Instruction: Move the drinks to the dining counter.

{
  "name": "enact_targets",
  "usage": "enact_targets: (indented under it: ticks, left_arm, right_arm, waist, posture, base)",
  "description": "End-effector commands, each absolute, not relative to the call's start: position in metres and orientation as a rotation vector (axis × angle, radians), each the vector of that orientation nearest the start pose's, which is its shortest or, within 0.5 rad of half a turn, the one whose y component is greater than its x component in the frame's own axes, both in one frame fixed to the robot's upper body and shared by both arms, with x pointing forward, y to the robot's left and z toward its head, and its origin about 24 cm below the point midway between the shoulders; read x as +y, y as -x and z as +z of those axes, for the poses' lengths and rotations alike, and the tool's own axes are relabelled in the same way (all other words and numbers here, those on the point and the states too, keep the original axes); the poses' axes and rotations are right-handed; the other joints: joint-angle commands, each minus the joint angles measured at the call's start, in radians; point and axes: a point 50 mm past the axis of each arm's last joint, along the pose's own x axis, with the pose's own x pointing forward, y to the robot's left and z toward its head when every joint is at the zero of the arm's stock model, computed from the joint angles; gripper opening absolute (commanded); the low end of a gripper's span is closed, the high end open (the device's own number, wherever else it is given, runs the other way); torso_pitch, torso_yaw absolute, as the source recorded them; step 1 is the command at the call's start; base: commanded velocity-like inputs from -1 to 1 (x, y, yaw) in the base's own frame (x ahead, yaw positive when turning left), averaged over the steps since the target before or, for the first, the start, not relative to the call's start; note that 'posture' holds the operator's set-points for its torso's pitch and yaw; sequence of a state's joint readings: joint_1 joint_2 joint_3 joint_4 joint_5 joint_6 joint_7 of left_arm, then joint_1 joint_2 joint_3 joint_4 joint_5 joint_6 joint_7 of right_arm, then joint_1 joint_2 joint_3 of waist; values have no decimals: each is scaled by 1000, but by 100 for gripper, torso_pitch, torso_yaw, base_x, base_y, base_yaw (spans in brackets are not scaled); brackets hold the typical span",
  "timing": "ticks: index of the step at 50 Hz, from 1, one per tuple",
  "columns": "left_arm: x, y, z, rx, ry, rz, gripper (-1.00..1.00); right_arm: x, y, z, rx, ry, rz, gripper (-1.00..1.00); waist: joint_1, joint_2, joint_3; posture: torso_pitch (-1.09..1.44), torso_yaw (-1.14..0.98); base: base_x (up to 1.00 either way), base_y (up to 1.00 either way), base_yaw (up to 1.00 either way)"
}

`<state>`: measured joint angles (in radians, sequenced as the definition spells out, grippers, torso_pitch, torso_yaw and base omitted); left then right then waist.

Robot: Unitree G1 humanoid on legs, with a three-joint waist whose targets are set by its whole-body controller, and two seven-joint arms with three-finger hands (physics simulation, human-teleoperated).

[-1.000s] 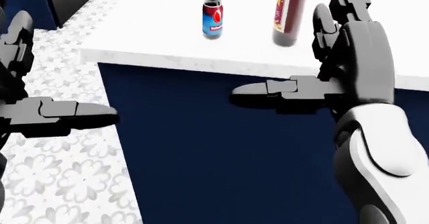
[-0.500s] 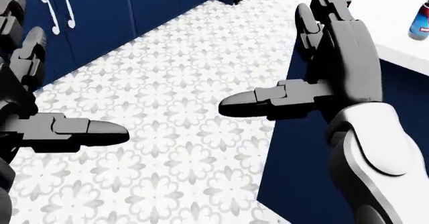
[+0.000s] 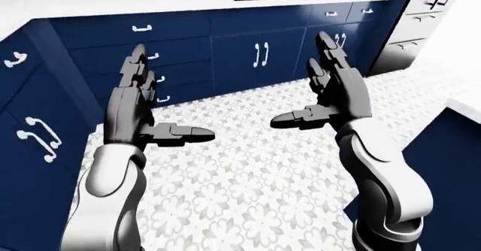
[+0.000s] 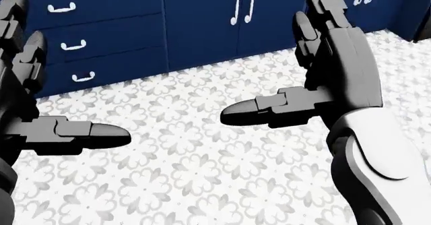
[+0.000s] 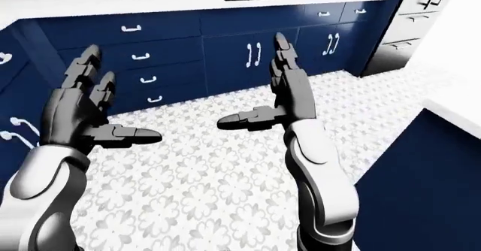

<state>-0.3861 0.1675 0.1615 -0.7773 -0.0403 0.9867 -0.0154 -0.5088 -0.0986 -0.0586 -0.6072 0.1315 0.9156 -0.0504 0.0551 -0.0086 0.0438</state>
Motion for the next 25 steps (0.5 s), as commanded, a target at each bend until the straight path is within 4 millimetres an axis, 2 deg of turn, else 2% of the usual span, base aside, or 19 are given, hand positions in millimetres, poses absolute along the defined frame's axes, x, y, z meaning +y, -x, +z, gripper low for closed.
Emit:
enact_targets:
  ticks: [1,4,8,9,10,11,12,15,16,17,18,20,25]
  left_arm:
    - [167,-246,229,-274,-111,16,100]
    - [167,-246,229,-272,-111,15,100]
    - [167,-247,227,-272,-110,14,100]
    - [166,-247,227,-273,-110,10,100]
    - [165,-247,225,-271,-113,6,100]
    - [165,-247,225,-271,-113,4,100]
    - [165,-247,225,-272,-113,4,100]
    - [165,-246,226,-273,-113,4,100]
    - [165,-247,226,-273,-112,5,100]
    - [165,-247,226,-274,-113,5,100]
    - [166,-247,226,-274,-113,6,100]
    - [167,-247,226,-273,-112,8,100]
    - [166,-247,226,-271,-112,8,100]
  right_arm:
    - [-137,-273,236,-278,17,82,100]
    - [-138,-274,234,-270,9,76,100]
    - [-139,-274,235,-270,4,67,100]
    - [-142,-274,236,-279,6,49,100]
    - [-142,-273,237,-282,2,54,100]
    - [-142,-273,237,-283,7,52,100]
    - [-142,-272,237,-284,5,57,100]
    - [-141,-273,234,-277,24,60,100]
    - [-140,-273,234,-277,26,63,100]
    - [-139,-273,234,-277,31,65,100]
    - [-139,-273,235,-279,34,70,100]
    - [-138,-273,235,-281,38,78,100]
    - [-139,-273,234,-279,40,76,100]
  waist:
    - [-6,5,-7]
    - [-13,-17,0]
    - [-17,-50,-3]
    - [-47,-48,-10]
    - [-39,-79,-24]
    - [-37,-78,-26]
    - [-31,-46,-24]
    - [-42,-19,-37]
    - [-44,-6,-69]
    - [-49,18,-18]
    - [-65,31,19]
    - [-70,26,29]
    - [-82,10,0]
  posture:
    - [0,0]
    - [0,0]
    - [0,0]
    - [0,0]
    - [0,0]
    - [0,0]
    - [0,0]
    - [0,0]
    - [0,0]
    - [0,0]
    - [0,0]
    - [0,0]
    - [0,0]
  base:
    - [29,0,100]
    - [29,0,100]
    - [27,0,100]
    - [0,45,0]
    - [0,0,0]
    - [0,0,0]
    - [0,0,0]
    - [0,0,0]
    - [38,0,0]
    - [62,0,0]
    - [75,0,0]
    - [82,0,0]
    - [83,0,0]
